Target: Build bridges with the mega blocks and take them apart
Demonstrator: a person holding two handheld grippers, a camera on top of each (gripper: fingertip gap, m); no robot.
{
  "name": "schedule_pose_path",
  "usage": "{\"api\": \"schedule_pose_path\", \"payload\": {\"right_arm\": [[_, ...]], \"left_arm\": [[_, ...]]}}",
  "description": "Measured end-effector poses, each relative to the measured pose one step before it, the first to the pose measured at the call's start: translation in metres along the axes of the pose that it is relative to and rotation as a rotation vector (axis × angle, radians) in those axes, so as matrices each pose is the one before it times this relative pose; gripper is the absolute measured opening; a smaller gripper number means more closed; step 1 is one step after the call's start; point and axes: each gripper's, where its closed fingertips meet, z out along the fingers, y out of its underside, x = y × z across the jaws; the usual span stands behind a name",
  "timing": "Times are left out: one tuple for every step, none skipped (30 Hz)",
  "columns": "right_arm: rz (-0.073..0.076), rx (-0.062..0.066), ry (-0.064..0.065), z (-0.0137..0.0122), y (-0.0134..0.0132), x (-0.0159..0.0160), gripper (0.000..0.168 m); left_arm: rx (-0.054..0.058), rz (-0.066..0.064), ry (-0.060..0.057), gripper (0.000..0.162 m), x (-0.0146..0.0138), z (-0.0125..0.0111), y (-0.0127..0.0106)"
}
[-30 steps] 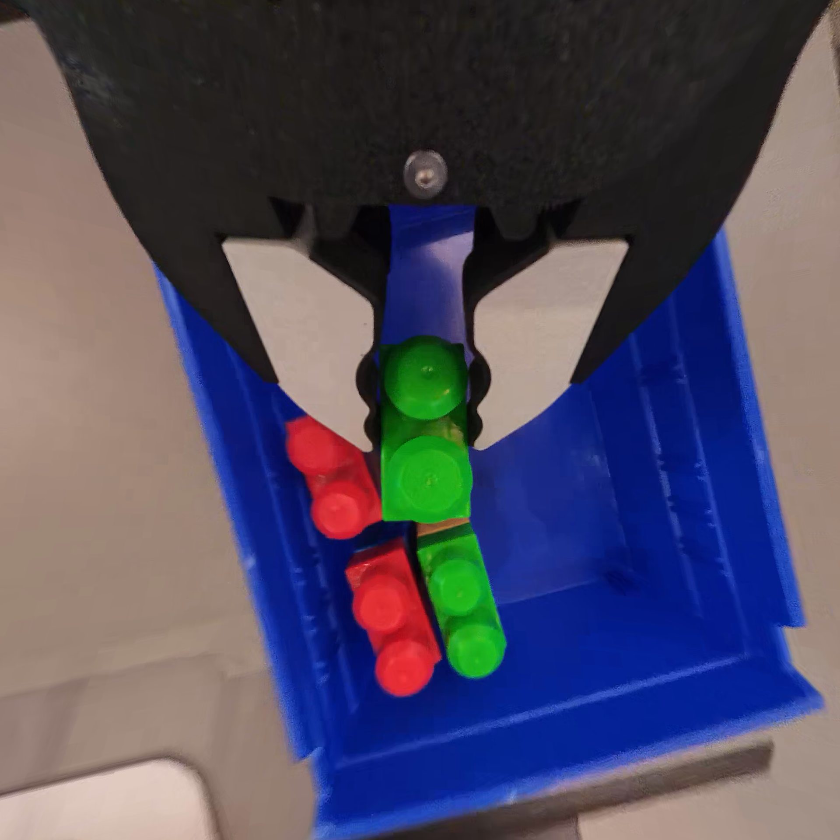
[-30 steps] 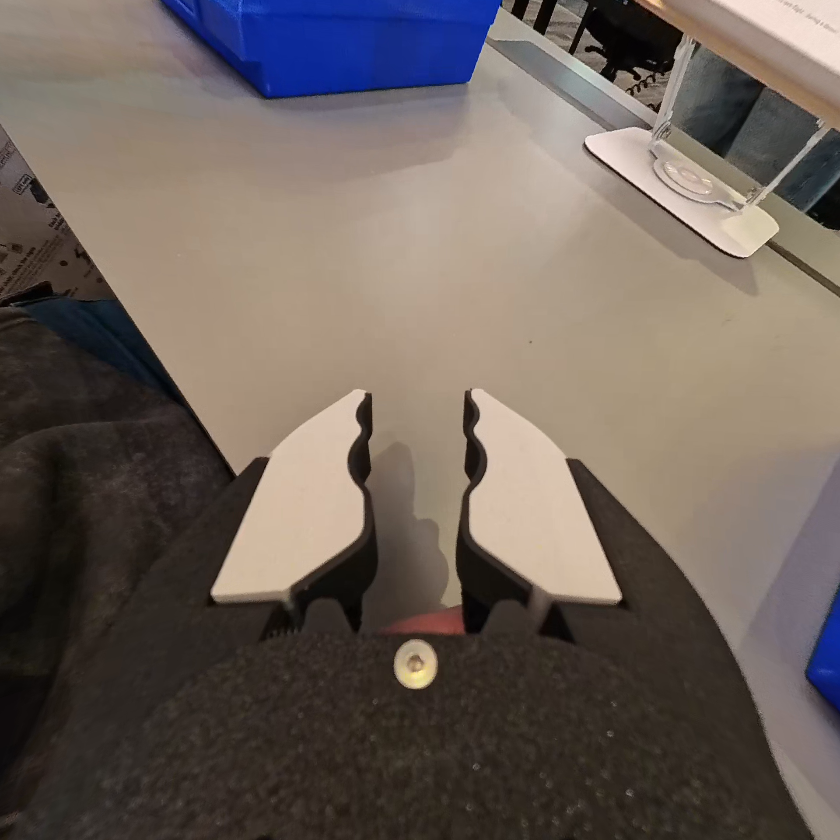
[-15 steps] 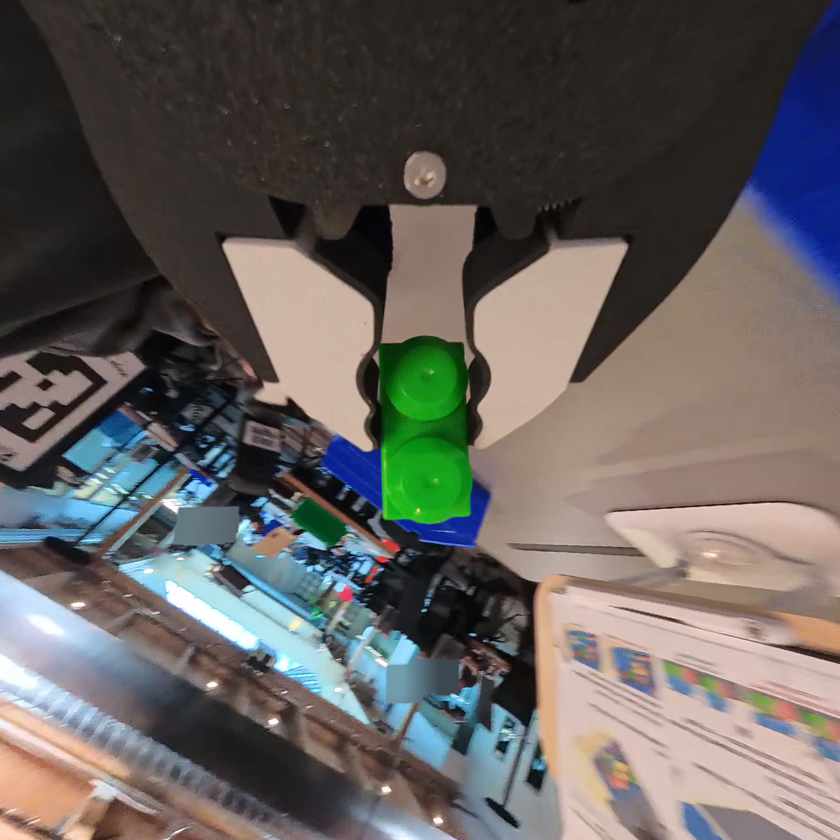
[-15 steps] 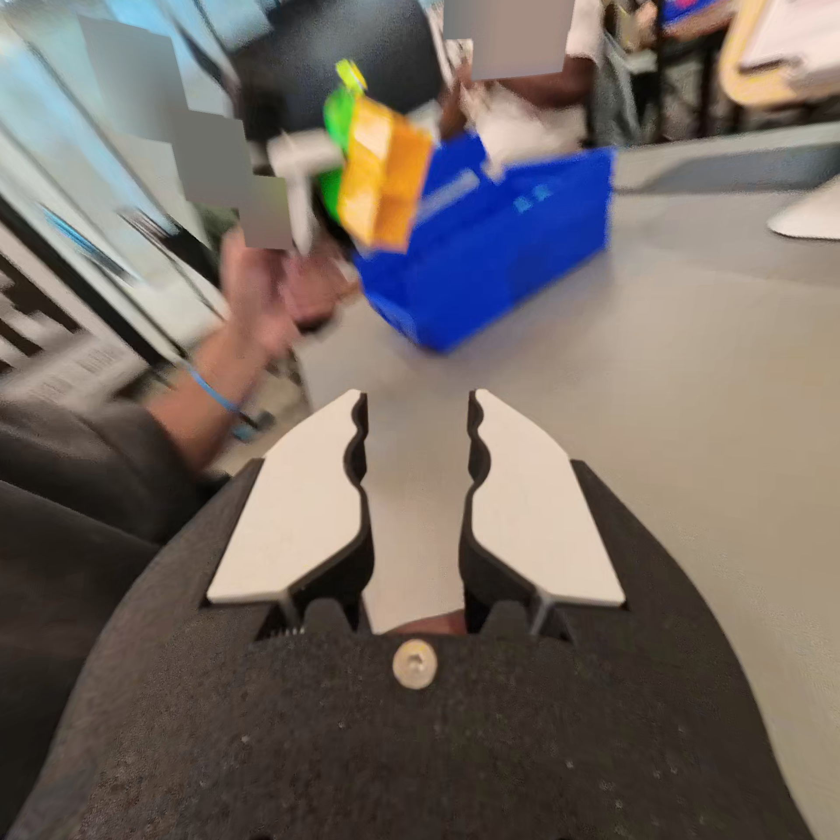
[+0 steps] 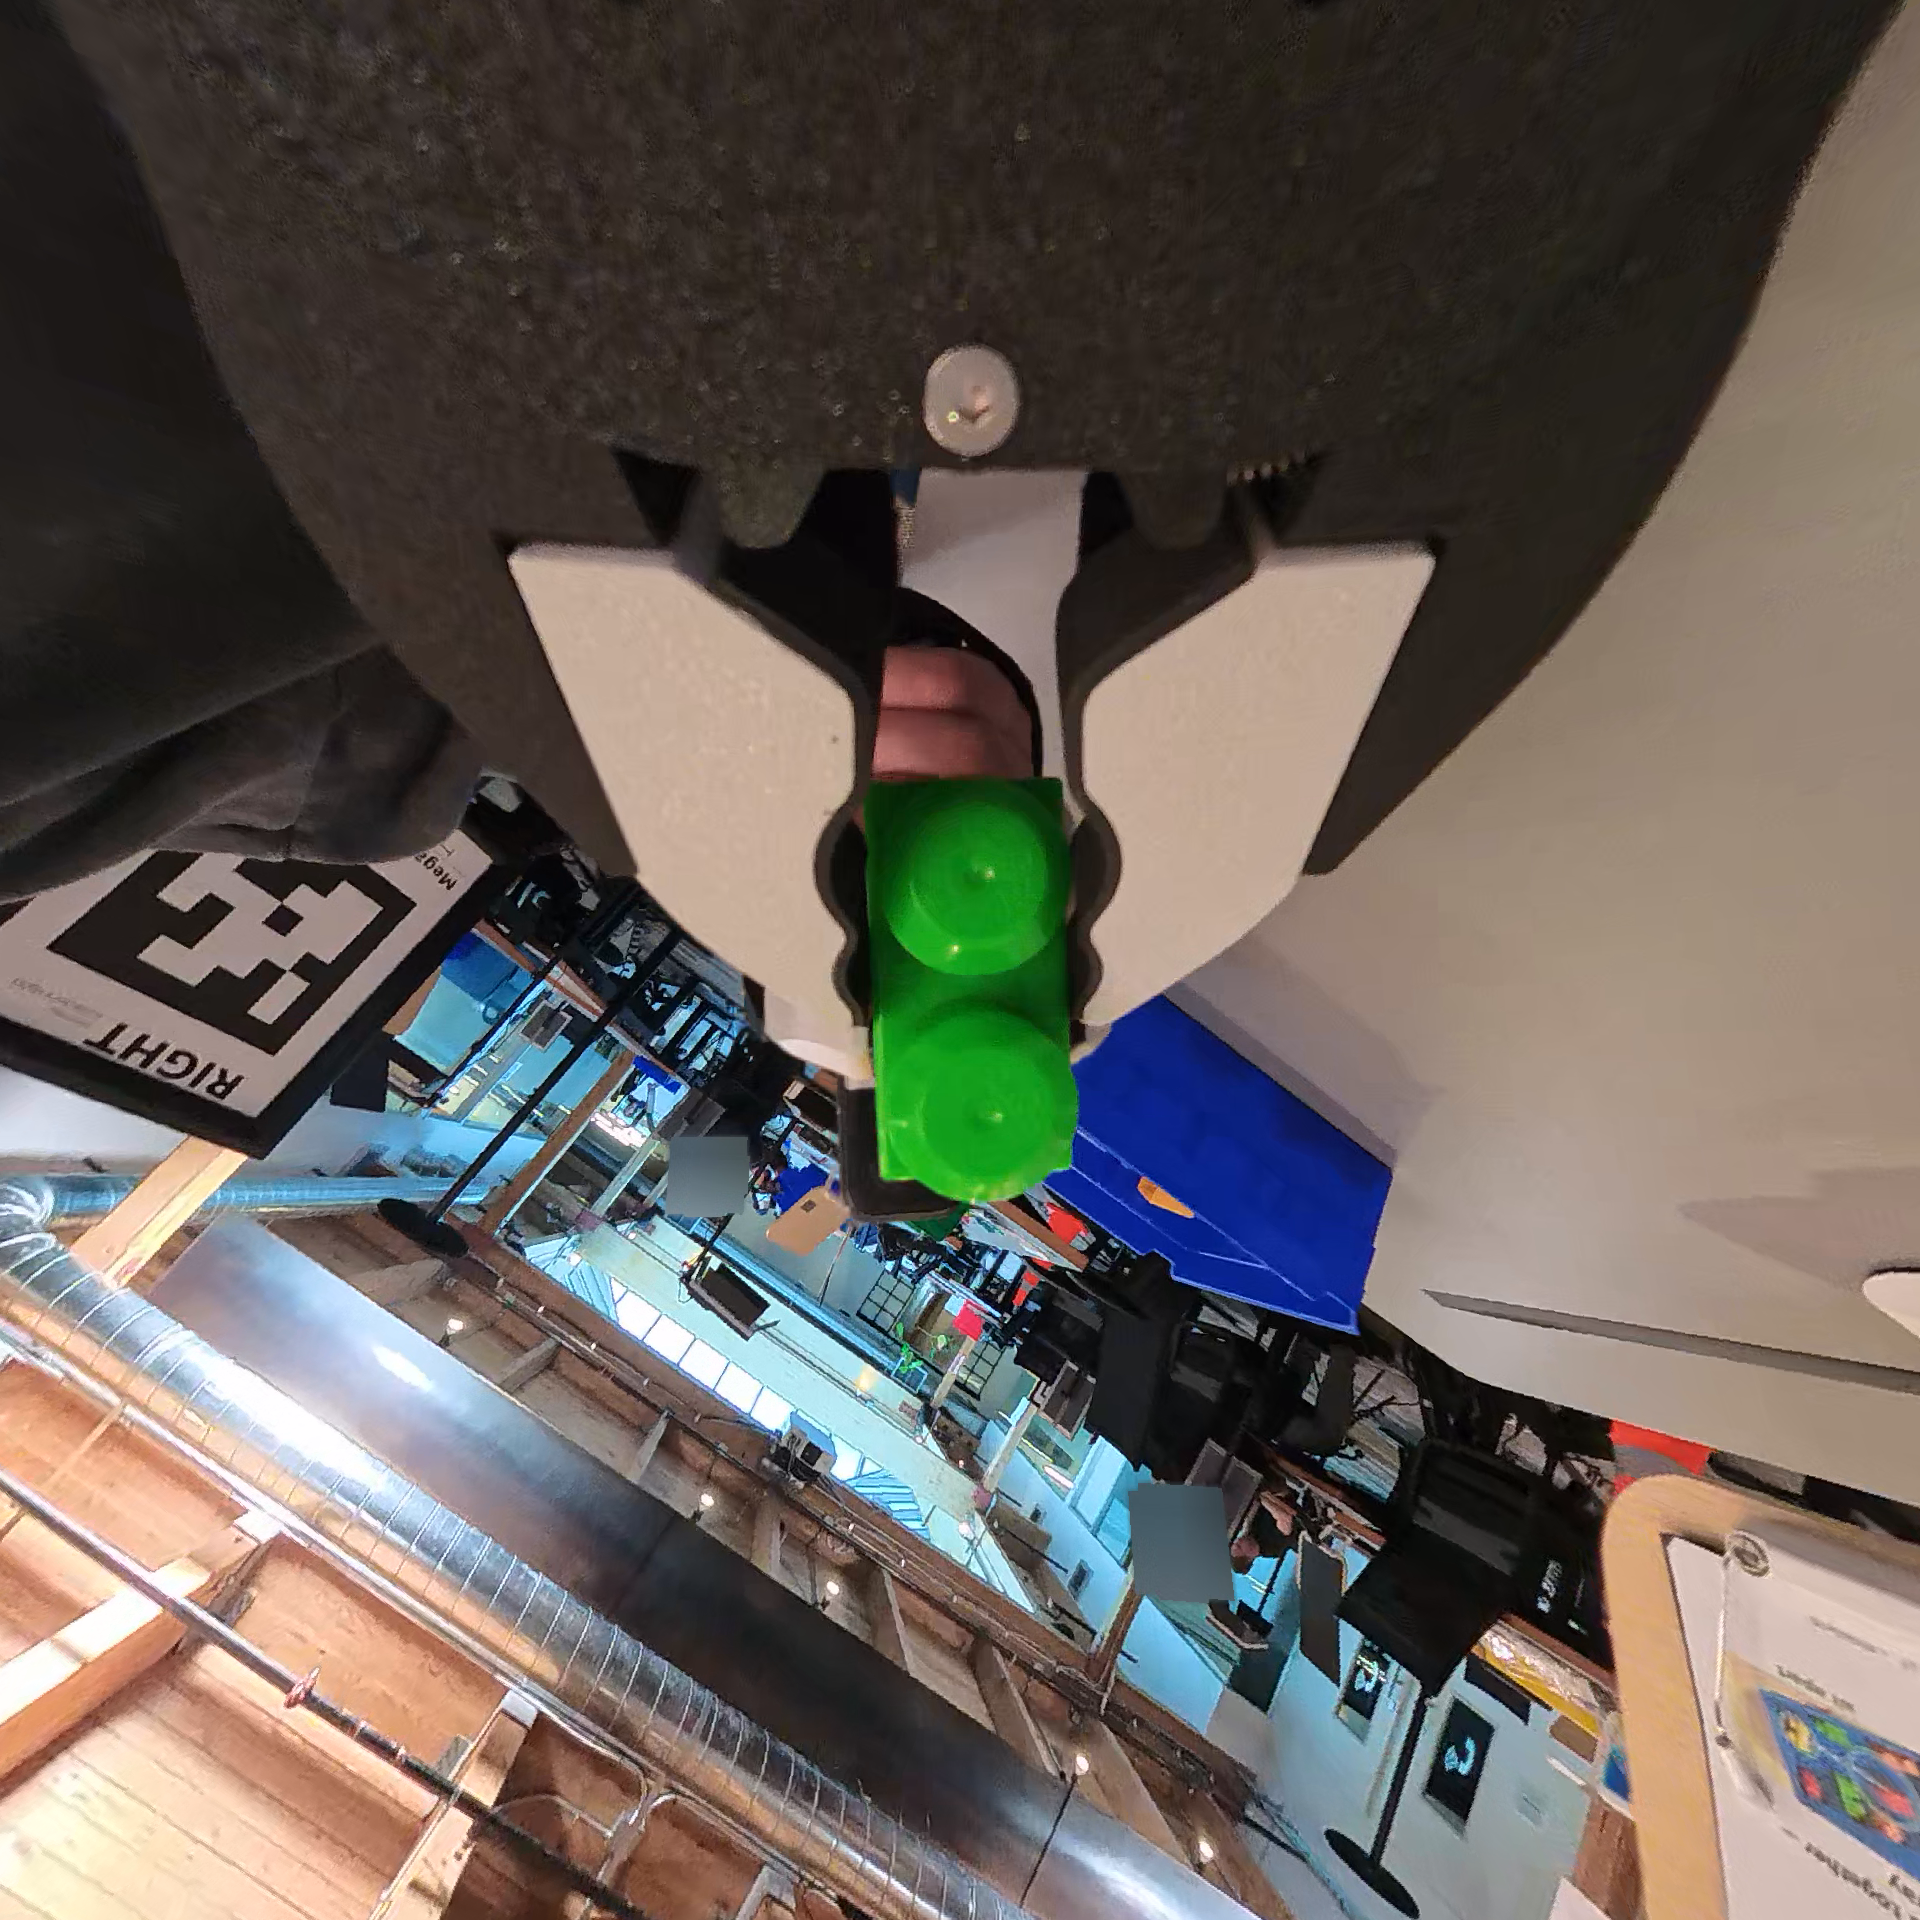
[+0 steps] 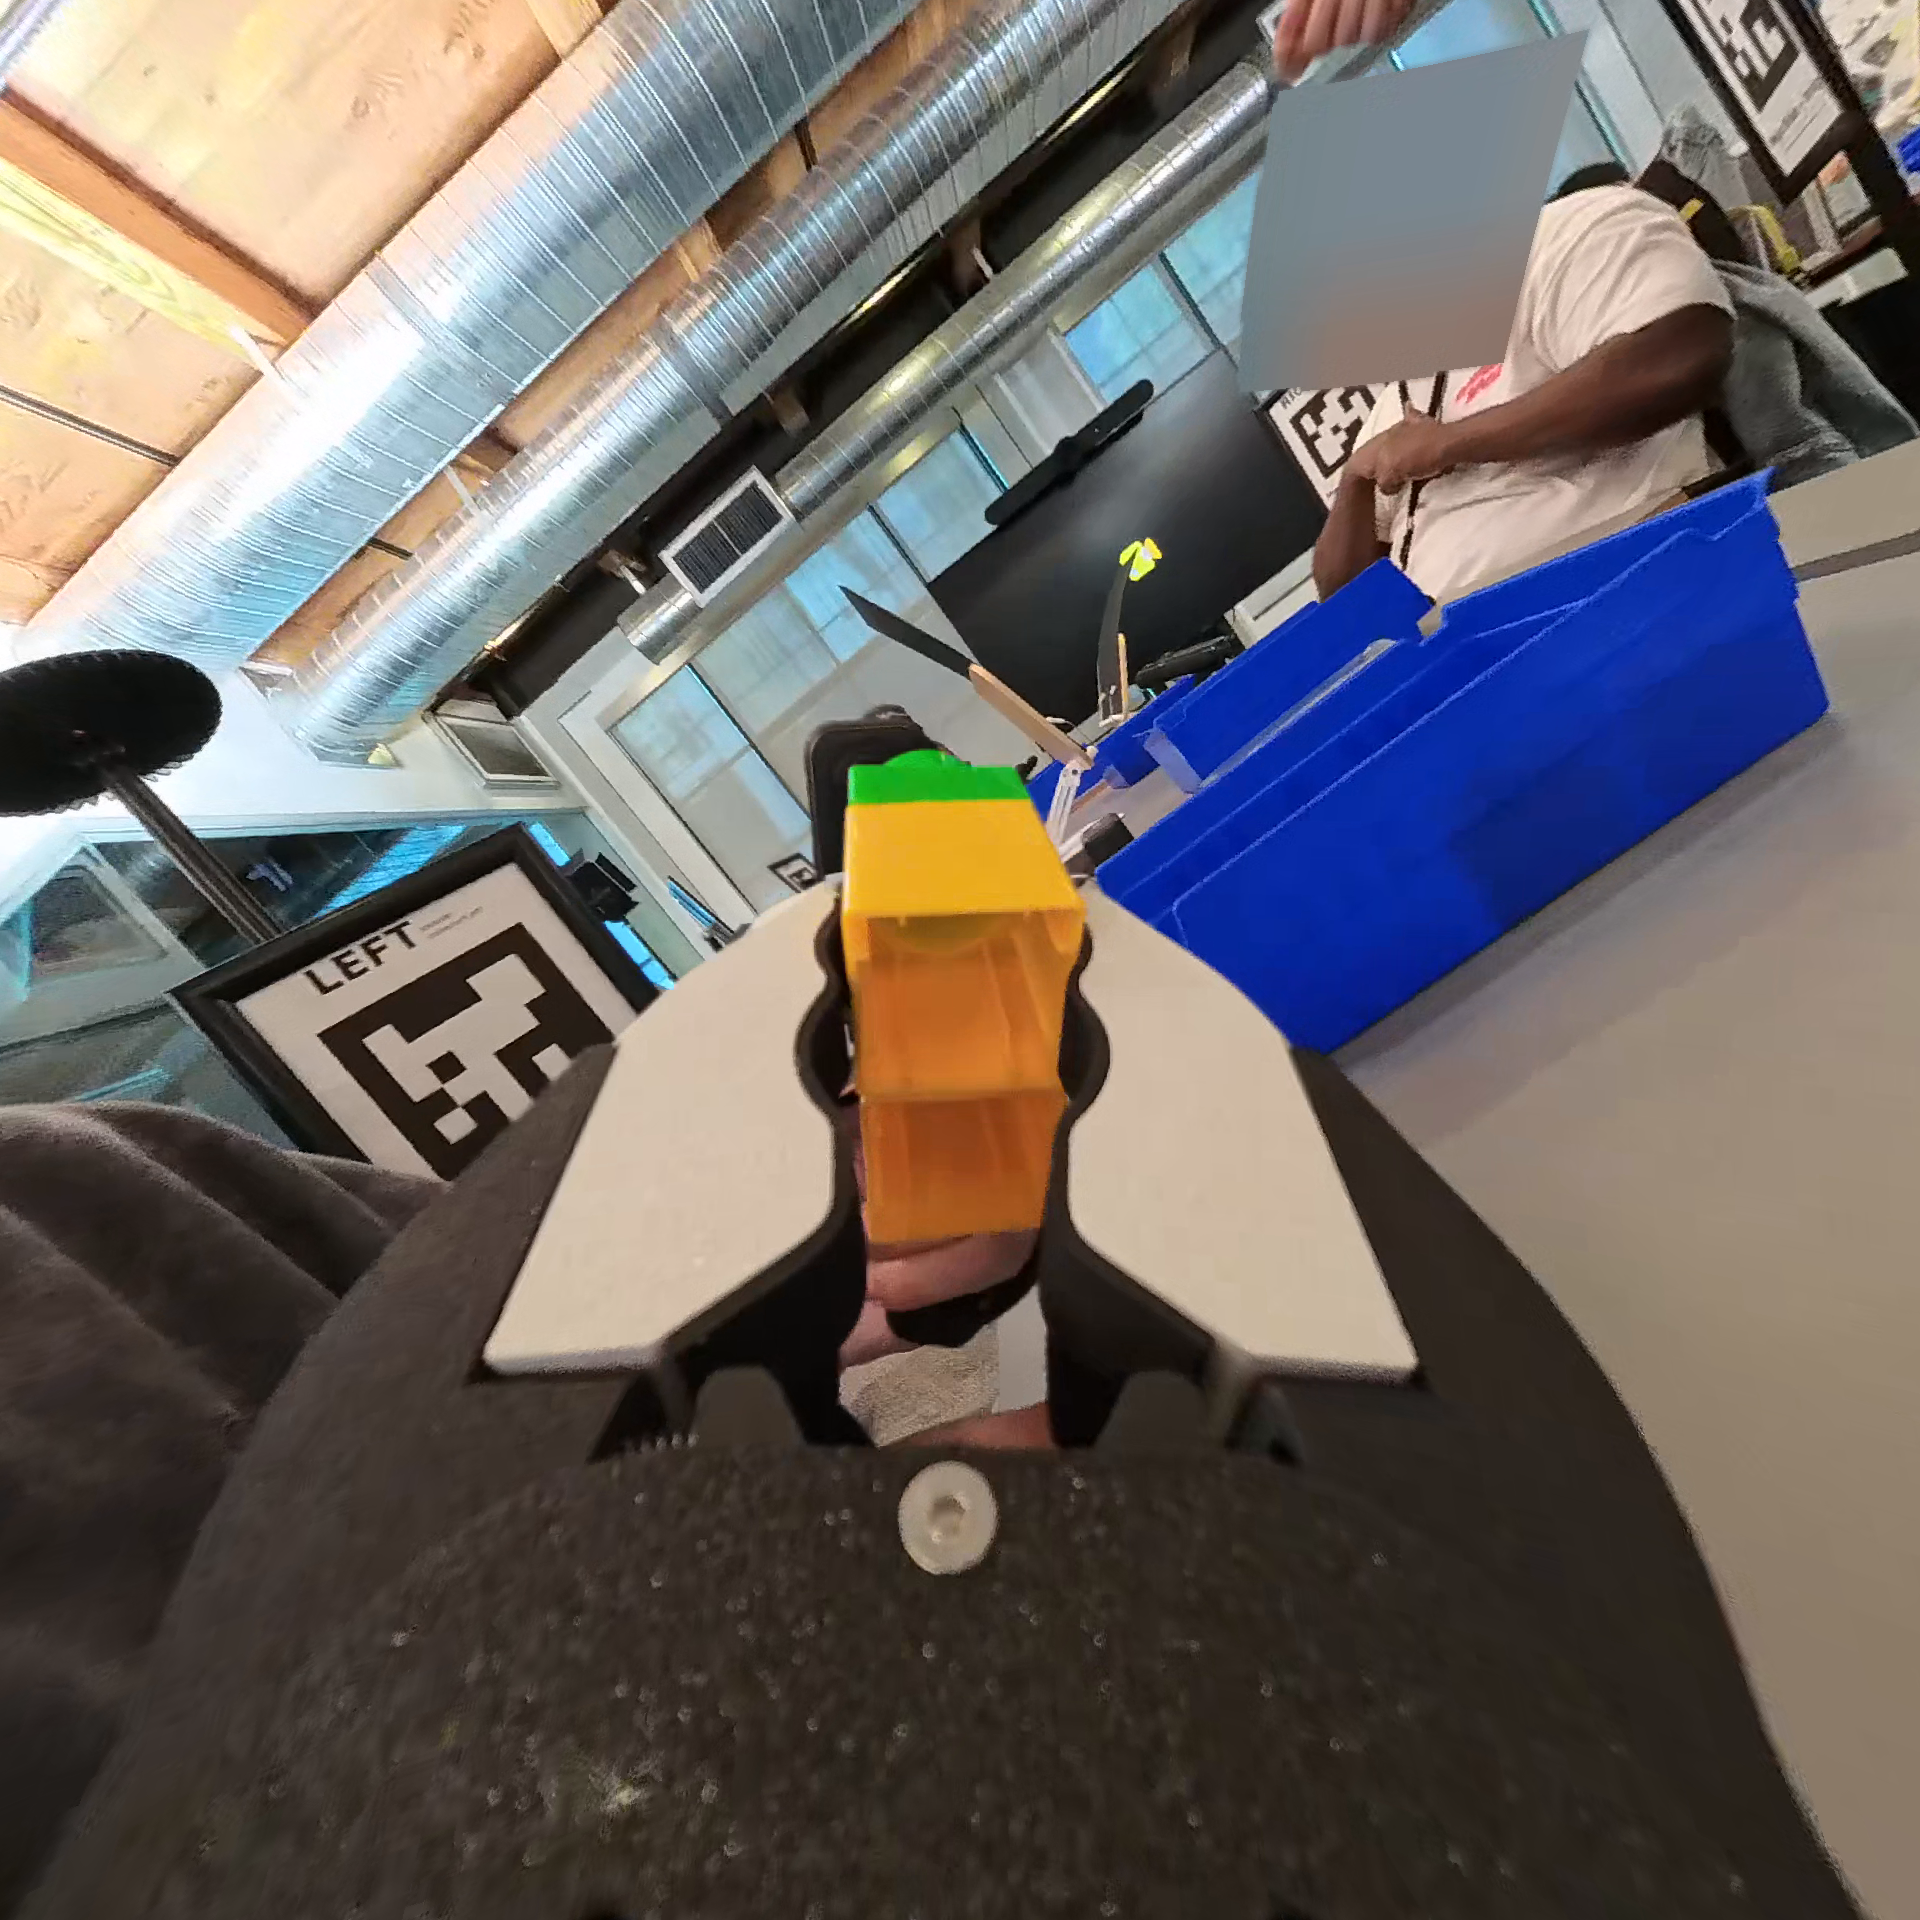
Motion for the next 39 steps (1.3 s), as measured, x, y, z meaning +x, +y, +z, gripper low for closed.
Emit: {"api": "schedule_pose_path", "payload": {"right_arm": [[0.0065,-0.0014,-0.0116,-0.00107,0.00084,-0.00114,0.036],[0.0027,-0.0015,-0.0063,-0.00113,-0.00003,-0.00079,0.036],[-0.0055,-0.0047,-0.0084,-0.00066,0.00059,-0.00168,0.036],[-0.0093,-0.0026,-0.0078,-0.00082,0.00032,-0.00167,0.036],[-0.0090,-0.0010,-0.0055,-0.00110,0.00014,-0.00152,0.036],[-0.0036,-0.0018,-0.0023,-0.00117,0.00040,-0.00051,0.036],[0.0004,0.0016,-0.0073,-0.00123,0.00035,-0.00058,0.036],[0.0025,0.0023,-0.0038,-0.00122,0.00081,0.00003,0.036],[0.0109,0.0069,0.0002,-0.00198,0.00025,0.00130,0.036],[0.0169,0.0210,0.0063,-0.00541,-0.00240,0.00377,0.036],[0.0255,0.0257,0.0119,-0.00823,-0.00405,0.00631,0.036],[0.0238,0.0251,0.0059,-0.00961,-0.00486,0.00556,0.036],[0.0034,0.0074,0.0075,-0.00875,-0.00374,0.00376,0.036],[-0.0159,-0.0017,0.0187,-0.00704,-0.00360,0.00296,0.036],[-0.0251,-0.0010,0.0161,-0.00520,-0.00440,0.00104,0.036],[-0.0262,-0.0059,0.0100,-0.00297,-0.00419,-0.00039,0.036],[-0.0309,-0.0088,0.0144,-0.00119,-0.00333,-0.00042,0.036],[-0.0405,-0.0190,0.0236,0.00019,-0.00100,0.00028,0.036],[-0.0500,-0.0317,0.0349,0.00098,0.00103,0.00110,0.036],[-0.0559,-0.0357,0.0458,0.00045,0.00024,0.00144,0.036],[-0.0623,-0.0377,0.0539,-0.00163,-0.00370,0.00123,0.037],[-0.0779,-0.0341,0.0540,-0.00534,-0.00959,0.00040,0.037],[-0.0902,-0.0273,0.0640,-0.01023,-0.01520,0.00279,0.037],[-0.0956,-0.0201,0.0929,-0.01508,-0.01839,0.01000,0.037],[-0.0808,-0.0255,0.1155,-0.01868,-0.01725,0.01872,0.037],[-0.0525,-0.0472,0.1078,-0.01952,-0.01105,0.02468,0.037],[-0.0277,-0.0878,0.1105,-0.01921,-0.00114,0.03073,0.037],[-0.0267,-0.1167,0.1154,-0.01717,0.00849,0.03509,0.037],[-0.0251,-0.1224,0.1100,-0.01279,0.01580,0.03676,0.037],[-0.0167,-0.1361,0.1036,-0.00587,0.02185,0.03651,0.037],[-0.0246,-0.1479,0.0908,0.00211,0.02474,0.03381,0.037],[-0.0211,-0.1353,0.0560,0.01015,0.02310,0.02673,0.037],[-0.0052,-0.1292,0.0184,0.01531,0.02029,0.01851,0.037],[-0.0044,-0.1295,-0.0001,0.01644,0.01619,0.01167,0.037],[-0.0213,-0.0854,-0.0178,0.01572,0.00741,0.00470,0.037],[-0.0339,-0.0530,-0.0184,0.01403,0.00180,0.00085,0.037],[-0.0272,-0.0557,-0.0202,0.01269,0.00121,-0.00147,0.037],[-0.0172,-0.0616,0.0017,0.01123,0.00199,0.00080,0.037],[-0.0133,-0.0687,0.0403,0.00955,0.00314,0.00578,0.037]], "left_arm": [[0.0010,0.0105,0.0008,0.035,0.00121,0.00038,-0.00018],[0.0078,0.0104,-0.0005,0.035,0.00082,-0.00029,-0.00156],[0.0065,0.0143,-0.0001,0.035,0.00122,-0.00023,-0.00148],[-0.0007,0.0162,0.0025,0.035,0.00172,0.00027,-0.00043],[-0.0024,0.0136,0.0023,0.035,0.00165,0.00048,0.00016],[-0.0002,0.0061,-0.0004,0.035,0.00113,0.00044,0.00023],[0.0044,-0.0026,0.0003,0.035,0.00087,0.00037,-0.00008],[0.0058,-0.0054,0.0015,0.035,0.00055,0.00030,-0.00010],[0.0147,-0.0036,-0.0037,0.035,-0.00052,-0.00083,-0.00176],[0.0509,-0.0069,-0.0044,0.035,-0.00153,-0.00430,-0.00861],[0.0631,-0.0220,-0.0065,0.035,-0.00378,-0.00809,-0.01489],[0.0470,-0.0257,-0.0034,0.035,-0.00496,-0.00922,-0.01654],[0.0326,-0.0081,0.0087,0.035,-0.00305,-0.00907,-0.01590],[0.0155,0.0101,-0.0056,0.035,-0.00365,-0.00850,-0.01226],[0.0166,0.0210,-0.0246,0.035,-0.00456,-0.00797,-0.00935],[0.0056,0.0181,-0.0141,0.035,-0.00258,-0.00549,-0.00455],[-0.0213,0.0110,-0.0053,0.035,-0.00106,-0.00201,0.00180],[-0.0294,0.0159,-0.0127,0.035,-0.00124,0.00055,0.00527],[-0.0343,0.0227,-0.0147,0.035,-0.00110,0.00265,0.00743],[-0.0545,0.0214,-0.0077,0.035,-0.00008,0.00464,0.01078],[-0.0712,0.0208,-0.0084,0.035,-0.00017,0.00573,0.01289],[-0.0665,0.0263,-0.0198,0.035,-0.00139,0.00549,0.01223],[-0.0541,0.0300,-0.0268,0.035,-0.00212,0.00457,0.01053],[-0.0454,0.0271,-0.0220,0.035,-0.00141,0.00378,0.00907],[-0.0371,0.0181,-0.0089,0.035,-0.00002,0.00319,0.00741],[-0.0260,0.0058,0.0047,0.035,0.00135,0.00250,0.00531],[-0.0135,-0.0041,0.0143,0.035,0.00232,0.00186,0.00281],[-0.0056,-0.0089,0.0181,0.035,0.00253,0.00127,0.00098],[-0.0021,-0.0093,0.0157,0.035,0.00209,0.00079,-0.00011],[-0.0012,-0.0068,0.0112,0.035,0.00162,0.00051,-0.00050],[-0.0028,-0.0033,0.0079,0.035,0.00116,0.00047,-0.00030],[-0.0062,-0.0001,0.0058,0.035,0.00083,0.00052,0.00029],[-0.0071,0.0021,0.0034,0.035,0.00067,0.00085,0.00072],[-0.0047,0.0039,0.0005,0.035,0.00033,0.00092,0.00049],[-0.0039,0.0052,0.0002,0.035,0.00034,0.00116,0.00031],[-0.0068,0.0053,0.0026,0.035,0.00086,0.00132,0.00050],[-0.0076,0.0057,0.0033,0.035,0.00114,0.00135,0.00057],[-0.0037,0.0070,0.0004,0.035,0.00095,0.00121,0.00010],[-0.0020,0.0071,-0.0012,0.035,0.00099,0.00103,0.00002]]}}
